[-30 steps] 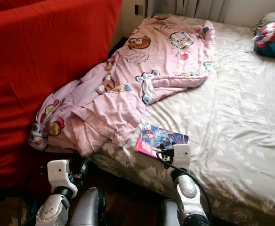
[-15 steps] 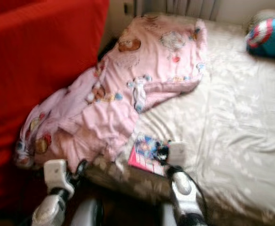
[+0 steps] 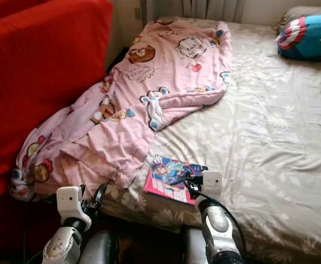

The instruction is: Clean up the room

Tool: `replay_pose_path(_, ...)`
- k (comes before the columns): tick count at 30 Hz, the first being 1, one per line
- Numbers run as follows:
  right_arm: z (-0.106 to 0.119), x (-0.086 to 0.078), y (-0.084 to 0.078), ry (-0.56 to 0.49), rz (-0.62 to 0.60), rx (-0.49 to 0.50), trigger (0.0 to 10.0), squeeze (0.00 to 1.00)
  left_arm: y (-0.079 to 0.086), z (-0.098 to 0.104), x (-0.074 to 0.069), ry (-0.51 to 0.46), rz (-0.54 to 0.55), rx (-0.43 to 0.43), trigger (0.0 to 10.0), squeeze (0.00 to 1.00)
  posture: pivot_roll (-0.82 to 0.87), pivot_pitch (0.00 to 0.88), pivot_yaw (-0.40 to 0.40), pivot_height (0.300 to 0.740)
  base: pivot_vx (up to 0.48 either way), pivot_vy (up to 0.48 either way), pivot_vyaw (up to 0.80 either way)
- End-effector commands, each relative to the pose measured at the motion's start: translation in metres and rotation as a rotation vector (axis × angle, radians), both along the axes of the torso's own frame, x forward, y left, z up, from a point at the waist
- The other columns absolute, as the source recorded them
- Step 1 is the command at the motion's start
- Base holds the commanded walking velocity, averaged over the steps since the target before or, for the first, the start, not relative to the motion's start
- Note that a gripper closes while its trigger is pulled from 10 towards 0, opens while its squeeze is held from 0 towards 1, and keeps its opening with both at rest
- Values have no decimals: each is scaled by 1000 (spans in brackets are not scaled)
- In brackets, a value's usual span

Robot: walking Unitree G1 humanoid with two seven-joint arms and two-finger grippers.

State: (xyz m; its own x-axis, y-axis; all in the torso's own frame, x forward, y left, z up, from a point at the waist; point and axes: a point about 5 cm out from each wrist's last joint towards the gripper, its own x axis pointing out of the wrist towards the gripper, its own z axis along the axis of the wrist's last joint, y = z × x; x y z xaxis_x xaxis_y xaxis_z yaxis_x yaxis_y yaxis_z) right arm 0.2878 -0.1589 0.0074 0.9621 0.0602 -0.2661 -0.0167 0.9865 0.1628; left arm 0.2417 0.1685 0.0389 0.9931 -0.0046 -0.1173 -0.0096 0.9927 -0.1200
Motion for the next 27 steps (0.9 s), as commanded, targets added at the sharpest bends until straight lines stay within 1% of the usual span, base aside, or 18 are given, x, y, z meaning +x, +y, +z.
replay_pose_path(1, -6, -3, -2, 43, -31, 32, 10000, 1000, 2, 1, -2, 8, -4, 8, 10000, 0, 10, 202, 22, 612, 0, 0, 0)
replay_pose_path(6, -8, -2, -4, 71, -54, 55, 10000, 1000, 6, 4, -1, 1, -12, 25, 10000, 0, 24, 235, 34, 612, 0, 0, 0)
replay_pose_path(8, -8, -1, -5, 80, -66, 57, 10000, 1000, 9, 5, 0, 0, -12, 29, 10000, 0, 32, 242, 40, 612, 0, 0, 0)
replay_pose_path(10, -9, 0, -7, 98, -94, 87, 10000, 1000, 12, 8, 0, -3, -15, 40, 10000, 0, 43, 252, 51, 612, 0, 0, 0)
replay_pose_path(14, -11, 0, -7, 118, -113, 95, 10000, 988, 14, 8, -2, 1, -20, 49, 10000, 0, 52, 260, 64, 612, 0, 0, 0)
replay_pose_path(15, -11, 1, -6, 121, -119, 103, 10000, 431, 15, 8, -3, 4, -21, 53, 10000, 0, 62, 268, 77, 612, 0, 0, 0)
replay_pose_path(16, -11, 1, -6, 123, -122, 109, 10000, 431, 16, 8, -3, 7, -22, 55, 10000, 0, 62, 268, 77, 612, 0, 0, 0)
replay_pose_path(17, -11, 2, -5, 125, -124, 112, 10000, 0, 18, 8, -6, 15, -24, 63, 10000, 0, 69, 272, 88, 612, 0, 0, 0)
replay_pose_path(22, -10, 3, -6, 119, -149, 130, 10000, 0, 26, 8, -13, 31, -24, 82, 10000, 0, 84, 277, 109, 612, 0, 0, 0)
replay_pose_path(27, -13, -1, -9, 123, -174, 148, 10000, 0, 31, 11, -16, 35, -21, 94, 10000, 0, 106, 283, 128, 612, 0, 0, 0)
